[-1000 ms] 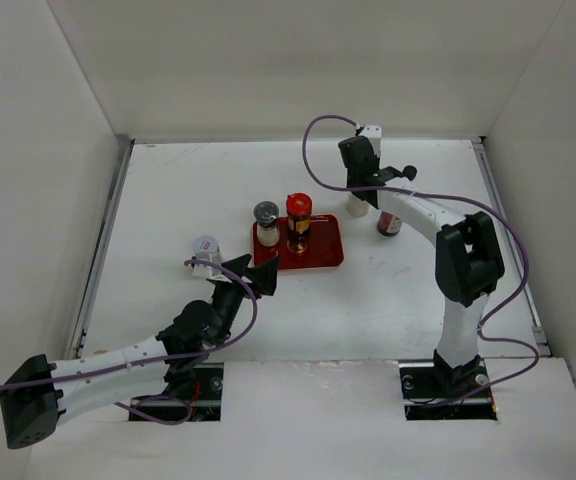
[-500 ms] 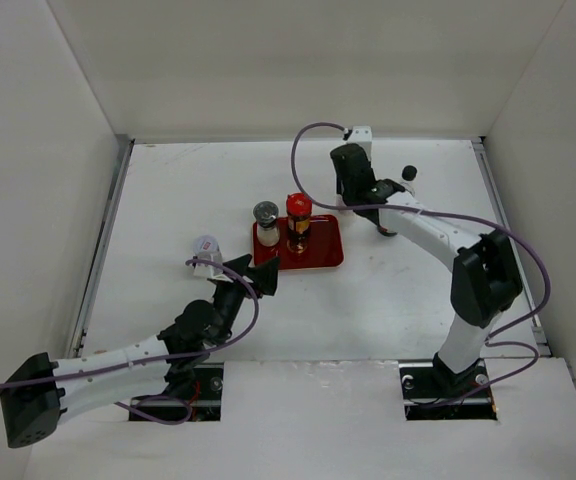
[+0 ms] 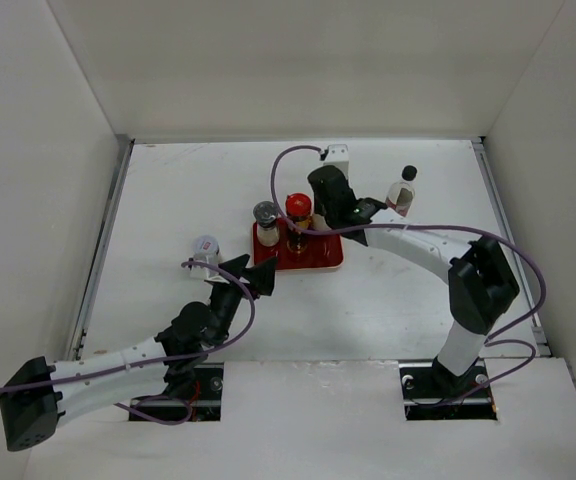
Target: Organize the condiment bottles
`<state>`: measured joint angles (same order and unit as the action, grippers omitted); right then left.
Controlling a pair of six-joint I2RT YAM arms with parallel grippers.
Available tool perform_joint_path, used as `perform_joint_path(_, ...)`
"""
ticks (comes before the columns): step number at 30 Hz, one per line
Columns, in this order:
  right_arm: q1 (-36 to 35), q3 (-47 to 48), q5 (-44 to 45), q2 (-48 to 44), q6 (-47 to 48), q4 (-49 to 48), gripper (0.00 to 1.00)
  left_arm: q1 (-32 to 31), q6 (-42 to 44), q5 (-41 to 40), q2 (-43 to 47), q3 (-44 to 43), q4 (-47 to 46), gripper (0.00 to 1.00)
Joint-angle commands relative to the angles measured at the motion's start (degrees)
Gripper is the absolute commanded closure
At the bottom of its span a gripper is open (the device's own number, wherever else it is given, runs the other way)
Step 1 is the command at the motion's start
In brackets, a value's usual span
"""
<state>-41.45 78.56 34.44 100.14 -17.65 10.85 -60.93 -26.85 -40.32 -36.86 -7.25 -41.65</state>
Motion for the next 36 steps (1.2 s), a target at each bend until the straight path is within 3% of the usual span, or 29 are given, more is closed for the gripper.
perform_joint_path(1, -0.34, -0.69, 0.98, -1.08, -2.47, -7.16, 0.78, 0.33, -0.22, -0.03, 0.39, 0.39, -2.65, 0.21)
perform_joint_path(10, -0.34, -4.38, 0.37, -0.39, -3.79, -9.0, 0.75, 0.5, 0.04, -0.2, -0.05, 0.21, -2.65, 0.21)
perform_joint_path(12, -0.34, -5.0, 0.37, -0.03, -4.15, -9.97, 0.69, 0.76, 0.31, -0.73, 0.21, 0.13, -2.47, 0.21)
perform_joint_path(14, -0.34, -5.79, 0.54, -0.38, -4.41, -11.02, 0.5, 1.2, 0.83, -1.78, 0.04, -0.4, -1.6, 0.21)
perform_joint_path(17, -0.34, -7.1, 0.28, -2.57, -4.59, -11.99, 0.33, 2.08, 1.1, -3.27, -0.4, -2.24, 2.17, 0.2)
perform_joint_path(23, -0.34, -13.42, -0.94, -13.1, -5.82, -13.75, 0.12, 3.05, 0.31, -7.22, -0.14, -9.88, 16.57, 0.13)
perform_joint_path(27, -0.34, -21.68, -2.44, -21.72, -6.61, -17.0, 0.06, 3.49, 0.13, -11.79, 0.56, -17.08, 30.63, 0.1)
perform_joint_path(30, -0.69, -27.66, -2.97, -26.74, -6.7, -20.77, 0.07, 4.72, -0.3, -13.91, 0.3, -21.4, 40.57, 0.1)
perform_joint_path(31, -0.95, -29.85, -3.58, -28.05, -6.52, -22.78, 0.14, 5.24, -0.92, -13.83, -0.22, -22.89, 44.25, 0.1)
perform_joint_path(34, -2.79, -36.18, -5.43, -31.66, -6.08, -29.99, 0.55, 8.05, -4.68, -13.13, -3.03, -26.93, 55.84, 0.1)
perform_joint_path(35, -3.32, -38.12, -5.43, -32.45, -5.91, -32.45, 0.65, 9.37, -5.83, -12.86, -4.0, -27.73, 58.32, 0.1)
perform_joint_path(36, -3.59, -39.96, -5.43, -32.98, -5.82, -34.65, 0.68, 11.29, -6.02, -12.08, -5.14, -28.43, 59.57, 0.1)
